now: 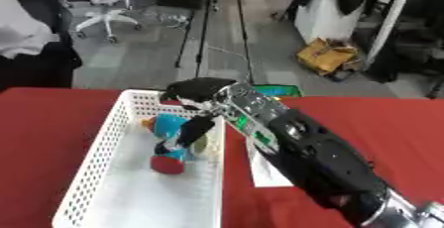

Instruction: Pick up objects on the table and place them in the box.

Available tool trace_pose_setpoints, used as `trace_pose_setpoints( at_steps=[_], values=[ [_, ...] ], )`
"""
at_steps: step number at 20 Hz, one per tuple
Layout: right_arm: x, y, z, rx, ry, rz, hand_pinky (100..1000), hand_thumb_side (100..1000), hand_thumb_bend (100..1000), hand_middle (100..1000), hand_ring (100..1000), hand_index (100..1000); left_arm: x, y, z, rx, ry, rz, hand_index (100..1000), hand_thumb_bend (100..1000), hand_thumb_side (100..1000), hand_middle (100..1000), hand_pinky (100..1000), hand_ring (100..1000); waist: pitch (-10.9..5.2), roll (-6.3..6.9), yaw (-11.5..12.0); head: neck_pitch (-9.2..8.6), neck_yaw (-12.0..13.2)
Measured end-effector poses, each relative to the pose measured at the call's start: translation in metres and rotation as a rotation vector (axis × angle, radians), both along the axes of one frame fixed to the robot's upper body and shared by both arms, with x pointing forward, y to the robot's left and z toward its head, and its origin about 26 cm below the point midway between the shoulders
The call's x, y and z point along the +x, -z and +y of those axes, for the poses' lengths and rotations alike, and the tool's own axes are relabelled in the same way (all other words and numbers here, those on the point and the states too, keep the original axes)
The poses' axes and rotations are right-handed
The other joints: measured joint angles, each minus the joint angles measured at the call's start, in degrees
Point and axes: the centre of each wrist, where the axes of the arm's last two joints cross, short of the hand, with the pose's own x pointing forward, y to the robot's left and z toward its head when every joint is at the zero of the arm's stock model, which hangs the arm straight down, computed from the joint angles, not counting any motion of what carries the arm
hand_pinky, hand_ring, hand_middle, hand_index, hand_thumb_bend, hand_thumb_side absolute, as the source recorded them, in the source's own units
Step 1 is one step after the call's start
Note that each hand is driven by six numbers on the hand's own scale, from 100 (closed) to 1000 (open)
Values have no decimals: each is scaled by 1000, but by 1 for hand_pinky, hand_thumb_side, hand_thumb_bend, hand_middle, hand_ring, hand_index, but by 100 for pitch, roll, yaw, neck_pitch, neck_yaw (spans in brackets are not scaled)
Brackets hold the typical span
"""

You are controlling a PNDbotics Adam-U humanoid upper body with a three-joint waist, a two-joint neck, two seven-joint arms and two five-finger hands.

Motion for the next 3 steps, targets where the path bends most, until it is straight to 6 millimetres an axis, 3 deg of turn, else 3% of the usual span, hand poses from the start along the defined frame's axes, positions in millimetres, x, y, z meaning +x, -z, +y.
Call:
trace_pose_setpoints(
  at_steps=[3],
  values=[
    [-1, -2, 0, 10, 0, -2, 1000, 848, 637, 1000, 1000, 1000, 0, 0, 0, 0, 0, 0, 635, 100, 844, 566, 595, 496, 0, 0, -10, 1, 5]
  ],
)
